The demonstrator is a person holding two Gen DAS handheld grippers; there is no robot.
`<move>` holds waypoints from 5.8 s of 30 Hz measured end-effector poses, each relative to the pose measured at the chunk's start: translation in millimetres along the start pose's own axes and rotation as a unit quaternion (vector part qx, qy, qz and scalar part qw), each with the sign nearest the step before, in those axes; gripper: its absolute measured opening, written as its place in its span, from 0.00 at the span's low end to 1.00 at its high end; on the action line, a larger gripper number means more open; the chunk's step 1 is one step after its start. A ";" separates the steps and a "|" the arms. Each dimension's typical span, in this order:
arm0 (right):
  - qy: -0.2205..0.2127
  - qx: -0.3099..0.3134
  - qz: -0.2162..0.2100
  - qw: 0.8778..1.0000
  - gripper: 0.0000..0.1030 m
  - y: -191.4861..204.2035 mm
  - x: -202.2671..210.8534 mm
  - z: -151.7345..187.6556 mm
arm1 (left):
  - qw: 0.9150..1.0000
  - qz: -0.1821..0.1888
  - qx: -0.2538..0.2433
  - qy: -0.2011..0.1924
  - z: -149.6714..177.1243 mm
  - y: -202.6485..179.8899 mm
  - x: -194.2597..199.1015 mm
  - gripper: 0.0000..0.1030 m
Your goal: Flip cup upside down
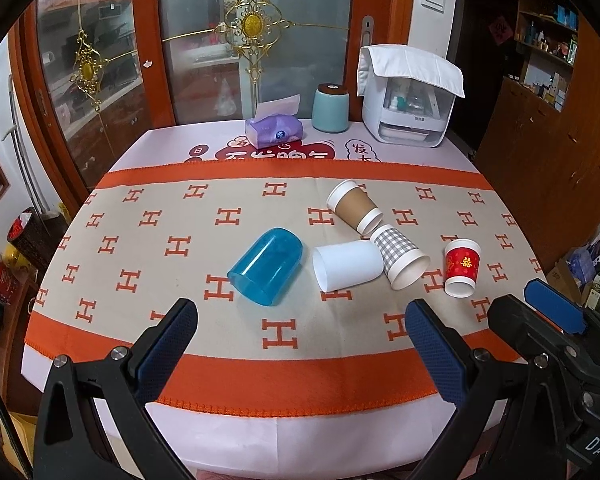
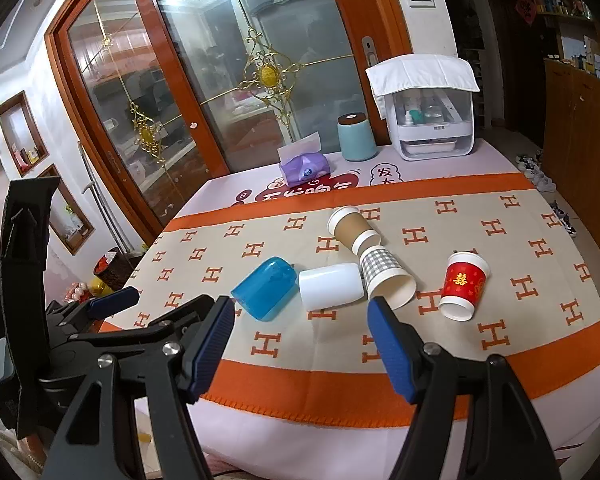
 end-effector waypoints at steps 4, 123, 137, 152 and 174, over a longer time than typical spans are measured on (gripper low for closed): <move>0.002 -0.003 0.001 1.000 0.67 -3.5 -1.0 0.2 | 1.000 0.001 -0.001 0.006 0.2 -0.5 -3.2 0.99; 0.270 -0.240 -0.046 0.931 0.48 -91.9 -148.7 94.7 | 0.954 0.076 0.053 0.284 100.2 -1.1 -170.2 0.70; 0.286 -0.240 -0.061 0.926 0.48 -85.2 -149.3 106.5 | 0.955 0.076 0.056 0.282 106.2 -1.7 -171.4 0.83; 0.282 -0.219 -0.097 0.929 0.51 -62.6 -142.8 95.5 | 0.970 0.113 0.023 0.216 78.7 23.5 -121.5 0.84; 0.292 -0.235 -0.182 0.909 0.65 -28.7 -185.6 96.2 | 0.969 0.131 0.063 0.199 106.5 87.4 -145.0 0.84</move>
Point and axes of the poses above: each gripper's, at about its wrist camera, not at the fingertips, and x roughly against the way its jaws point, y to its left, z to its underside, the point moved 4 cm from there along -x, roughly the way its jaws point, and after that the axes turned 10 degrees about -z, right-handed, at the moved point
